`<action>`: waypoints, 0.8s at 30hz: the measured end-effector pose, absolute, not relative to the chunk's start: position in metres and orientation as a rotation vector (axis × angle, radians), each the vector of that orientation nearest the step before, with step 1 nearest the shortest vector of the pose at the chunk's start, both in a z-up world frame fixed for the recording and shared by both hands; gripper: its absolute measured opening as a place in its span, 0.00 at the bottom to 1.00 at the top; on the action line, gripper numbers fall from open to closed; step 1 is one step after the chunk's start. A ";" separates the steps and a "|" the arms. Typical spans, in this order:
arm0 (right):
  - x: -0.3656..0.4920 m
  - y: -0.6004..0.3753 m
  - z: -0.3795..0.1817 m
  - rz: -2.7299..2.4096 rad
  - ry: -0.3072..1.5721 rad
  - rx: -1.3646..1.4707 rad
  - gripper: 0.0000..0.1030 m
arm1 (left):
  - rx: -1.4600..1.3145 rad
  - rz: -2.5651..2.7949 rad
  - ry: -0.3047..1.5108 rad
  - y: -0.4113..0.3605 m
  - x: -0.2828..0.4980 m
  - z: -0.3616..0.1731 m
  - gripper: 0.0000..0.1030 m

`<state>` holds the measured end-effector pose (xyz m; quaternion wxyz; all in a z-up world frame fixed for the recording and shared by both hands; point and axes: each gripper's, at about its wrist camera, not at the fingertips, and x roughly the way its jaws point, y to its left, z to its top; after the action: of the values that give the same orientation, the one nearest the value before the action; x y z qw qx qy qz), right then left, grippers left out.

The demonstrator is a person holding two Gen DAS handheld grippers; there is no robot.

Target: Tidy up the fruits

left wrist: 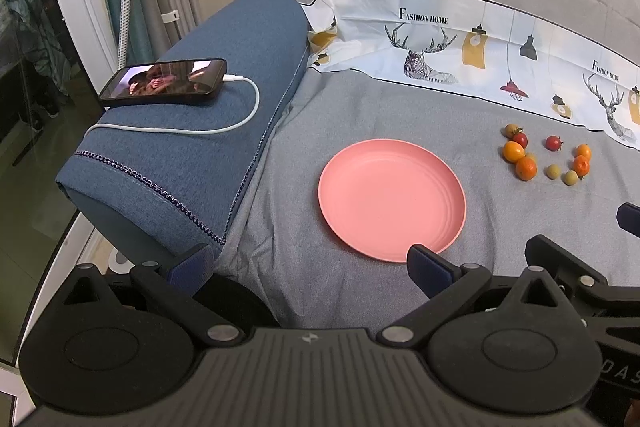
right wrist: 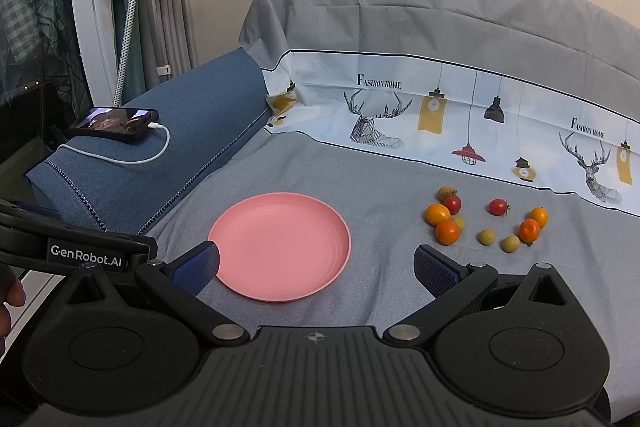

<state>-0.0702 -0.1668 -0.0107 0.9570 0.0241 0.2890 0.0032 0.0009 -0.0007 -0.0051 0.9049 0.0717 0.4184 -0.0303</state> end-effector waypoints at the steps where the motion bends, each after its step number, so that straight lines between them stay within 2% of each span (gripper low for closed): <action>1: -0.070 -0.167 -0.012 0.006 0.587 0.049 0.99 | 0.149 -0.062 0.863 -0.001 0.001 -0.005 1.00; 24: -0.066 -0.174 -0.016 0.029 0.587 0.136 0.99 | 0.193 -0.047 0.853 -0.004 0.004 -0.007 1.00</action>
<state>-0.0659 -0.1737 -0.0159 0.9548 0.0667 0.2891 0.0145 0.0038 -0.0042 -0.0070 0.9055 0.0934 0.4132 -0.0228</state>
